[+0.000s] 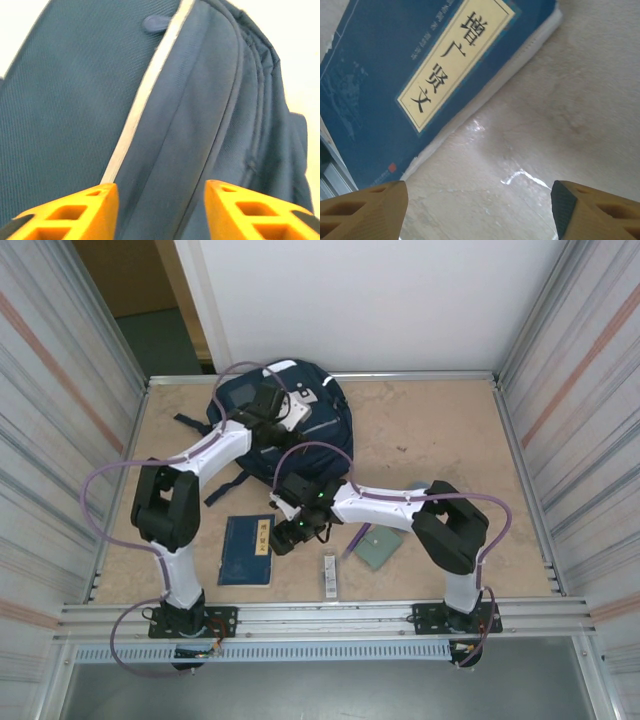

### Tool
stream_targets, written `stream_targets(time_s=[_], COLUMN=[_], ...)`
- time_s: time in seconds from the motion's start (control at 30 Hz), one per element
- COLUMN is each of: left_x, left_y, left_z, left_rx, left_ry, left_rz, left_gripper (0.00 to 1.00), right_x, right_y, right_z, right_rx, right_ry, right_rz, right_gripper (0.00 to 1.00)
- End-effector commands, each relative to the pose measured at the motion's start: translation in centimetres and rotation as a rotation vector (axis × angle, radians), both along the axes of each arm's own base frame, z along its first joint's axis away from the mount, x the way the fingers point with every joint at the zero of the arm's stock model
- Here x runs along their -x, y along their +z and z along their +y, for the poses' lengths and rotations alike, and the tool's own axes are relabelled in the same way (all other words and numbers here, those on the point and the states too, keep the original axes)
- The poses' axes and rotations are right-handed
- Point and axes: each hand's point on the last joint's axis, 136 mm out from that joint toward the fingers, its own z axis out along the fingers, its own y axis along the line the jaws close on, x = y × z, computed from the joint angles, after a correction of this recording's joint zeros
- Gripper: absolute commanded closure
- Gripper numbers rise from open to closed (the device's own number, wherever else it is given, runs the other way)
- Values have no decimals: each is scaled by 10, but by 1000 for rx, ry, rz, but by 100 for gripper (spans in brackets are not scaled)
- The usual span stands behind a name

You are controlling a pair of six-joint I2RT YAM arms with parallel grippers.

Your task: Pack the student bag

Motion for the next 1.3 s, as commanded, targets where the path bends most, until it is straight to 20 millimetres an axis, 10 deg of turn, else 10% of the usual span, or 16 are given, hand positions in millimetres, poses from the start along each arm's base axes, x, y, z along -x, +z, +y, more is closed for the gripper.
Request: stream_targets(time_s=[0.0, 0.43, 0.6, 0.9, 1.17, 1.27], left_x=[31, 227, 243, 241, 244, 253], left_y=[45, -41, -72, -86, -93, -100], left_z=[32, 163, 159, 97, 100, 134], left_rx=[77, 6, 168, 469, 423, 230], left_ry=[188, 898, 971, 726, 737, 925], left_rz=[38, 533, 663, 793, 819, 762], left_gripper=[47, 38, 33, 29, 29, 28], right_x=[10, 9, -9, -35, -33, -33], right_y=[2, -30, -55, -66, -72, -74], right_z=[12, 39, 23, -4, -3, -2], right_rx=[-15, 33, 124, 107, 80, 78], right_ry=[72, 21, -82, -257, -262, -271], right_rz=[26, 69, 61, 162, 251, 264], right_gripper=[27, 47, 56, 76, 77, 78])
